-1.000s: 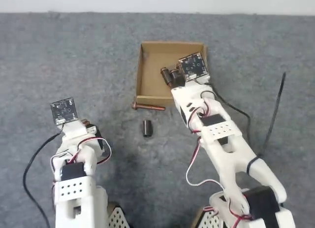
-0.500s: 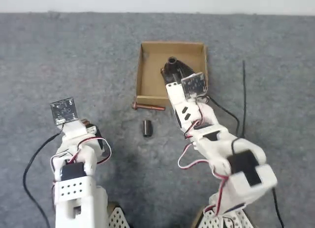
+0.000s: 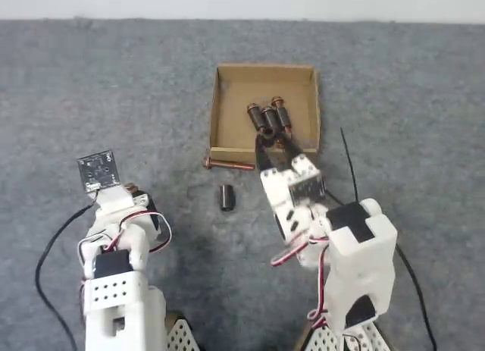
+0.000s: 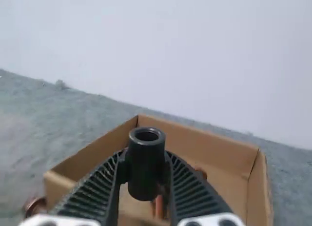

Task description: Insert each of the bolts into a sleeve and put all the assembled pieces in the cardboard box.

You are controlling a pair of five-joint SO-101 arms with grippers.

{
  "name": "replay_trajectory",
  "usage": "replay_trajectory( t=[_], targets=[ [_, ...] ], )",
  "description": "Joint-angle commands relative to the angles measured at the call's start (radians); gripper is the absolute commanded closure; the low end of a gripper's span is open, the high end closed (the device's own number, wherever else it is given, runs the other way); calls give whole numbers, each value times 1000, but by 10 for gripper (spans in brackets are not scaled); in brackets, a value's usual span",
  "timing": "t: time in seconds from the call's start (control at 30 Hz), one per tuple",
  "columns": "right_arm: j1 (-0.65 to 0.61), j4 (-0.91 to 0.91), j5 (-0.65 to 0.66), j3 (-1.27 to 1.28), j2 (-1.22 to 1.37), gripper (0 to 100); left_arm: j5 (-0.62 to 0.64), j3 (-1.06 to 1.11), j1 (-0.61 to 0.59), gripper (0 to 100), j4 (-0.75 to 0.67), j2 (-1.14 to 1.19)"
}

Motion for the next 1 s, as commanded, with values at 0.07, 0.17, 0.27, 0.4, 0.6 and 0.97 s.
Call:
replay_trajectory(
  t=[0.07, 0.17, 0.27, 0.4, 0.6, 0.97],
  targets=[
    [-35, -102, 12, 187, -79, 992, -9, -15, -6, 988, -31, -35],
    [-31, -124, 11, 253, -85, 992, -9, -15, -5, 988, -31, -35],
    [-36, -143, 9, 307, -87, 992, -9, -15, -3, 988, -31, -35],
    [-31, -143, 8, 315, -87, 992, -9, -15, -3, 988, -31, -37],
    [-44, -143, 6, 315, -87, 992, -9, -22, 3, 988, -40, -37],
    [-84, -140, 12, 311, -77, 992, -3, -50, 278, 989, -489, -37]
  ],
)
